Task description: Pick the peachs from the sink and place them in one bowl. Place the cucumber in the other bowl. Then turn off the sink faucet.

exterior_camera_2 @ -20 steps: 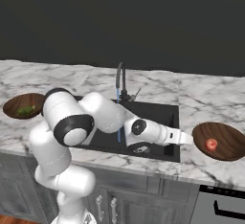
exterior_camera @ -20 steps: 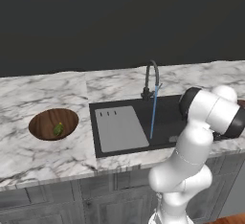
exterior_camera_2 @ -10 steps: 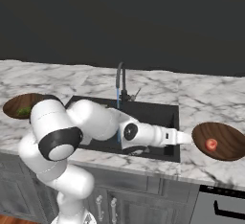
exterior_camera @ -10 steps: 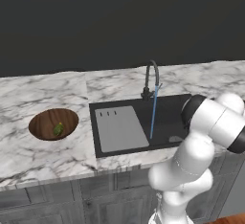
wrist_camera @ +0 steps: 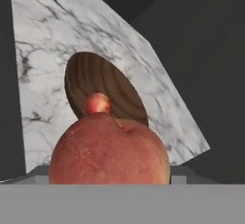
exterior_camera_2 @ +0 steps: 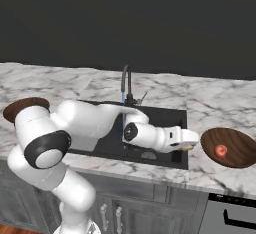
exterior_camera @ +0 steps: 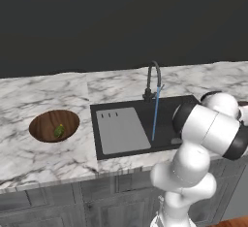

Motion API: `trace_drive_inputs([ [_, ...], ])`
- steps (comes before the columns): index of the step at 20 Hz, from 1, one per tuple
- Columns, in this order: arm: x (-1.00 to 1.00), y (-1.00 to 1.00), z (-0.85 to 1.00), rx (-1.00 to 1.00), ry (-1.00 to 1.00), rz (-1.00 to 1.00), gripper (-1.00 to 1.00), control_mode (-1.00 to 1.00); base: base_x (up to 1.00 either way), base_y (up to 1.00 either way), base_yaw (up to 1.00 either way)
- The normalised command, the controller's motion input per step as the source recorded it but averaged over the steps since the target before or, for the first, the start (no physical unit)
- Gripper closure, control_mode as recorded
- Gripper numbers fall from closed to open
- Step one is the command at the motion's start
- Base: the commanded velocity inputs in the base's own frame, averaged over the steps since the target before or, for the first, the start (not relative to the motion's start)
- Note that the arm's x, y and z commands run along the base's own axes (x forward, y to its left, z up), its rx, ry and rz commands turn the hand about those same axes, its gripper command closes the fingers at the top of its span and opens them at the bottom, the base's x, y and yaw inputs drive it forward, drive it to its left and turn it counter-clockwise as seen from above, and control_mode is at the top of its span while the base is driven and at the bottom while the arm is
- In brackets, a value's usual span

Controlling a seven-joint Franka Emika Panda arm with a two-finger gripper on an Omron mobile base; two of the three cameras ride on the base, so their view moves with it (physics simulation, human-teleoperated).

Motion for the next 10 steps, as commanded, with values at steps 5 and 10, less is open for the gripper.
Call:
trace_drive_inputs([
  [5,0.09,-0.02,1.0,0.01,0.22,0.0,1.0,-1.0,0.0,0.0,0.0],
  [10,0.22,-0.21,0.97,0.0,0.25,0.06,1.0,-1.0,0.0,0.0,0.0],
])
